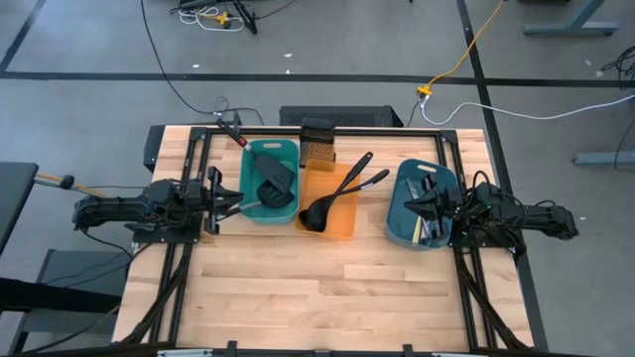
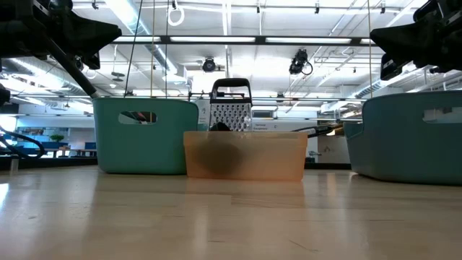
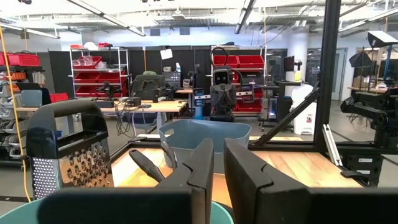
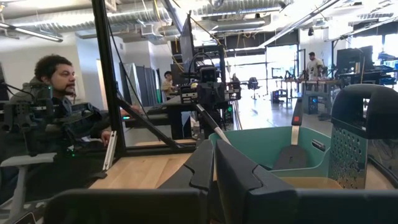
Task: Pick & Place Kitchen Items
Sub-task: Return to Home Position
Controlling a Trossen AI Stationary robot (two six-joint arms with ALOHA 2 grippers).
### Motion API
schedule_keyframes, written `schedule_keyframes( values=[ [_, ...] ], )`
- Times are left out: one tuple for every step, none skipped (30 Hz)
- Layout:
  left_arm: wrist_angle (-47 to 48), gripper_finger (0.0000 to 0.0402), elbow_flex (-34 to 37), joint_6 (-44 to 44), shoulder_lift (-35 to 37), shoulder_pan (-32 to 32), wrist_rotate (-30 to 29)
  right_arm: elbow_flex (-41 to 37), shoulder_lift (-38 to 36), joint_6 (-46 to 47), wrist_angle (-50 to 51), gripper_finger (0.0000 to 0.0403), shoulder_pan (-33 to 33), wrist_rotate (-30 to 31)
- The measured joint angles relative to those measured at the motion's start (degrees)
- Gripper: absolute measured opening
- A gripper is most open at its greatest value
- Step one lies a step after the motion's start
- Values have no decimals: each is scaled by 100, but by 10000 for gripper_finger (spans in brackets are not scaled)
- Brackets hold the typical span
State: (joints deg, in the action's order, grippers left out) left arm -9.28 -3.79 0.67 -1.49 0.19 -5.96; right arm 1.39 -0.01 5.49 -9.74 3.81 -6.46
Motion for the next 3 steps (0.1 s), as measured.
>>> schedule_keyframes(
  values=[
    [2,42,0,0,0,0,0,0,0,0,0,29,0,-1],
    [2,42,0,0,0,0,0,0,0,0,0,29,0,-2],
    [0,42,0,0,0,0,0,0,0,1,0,29,0,0]
  ],
)
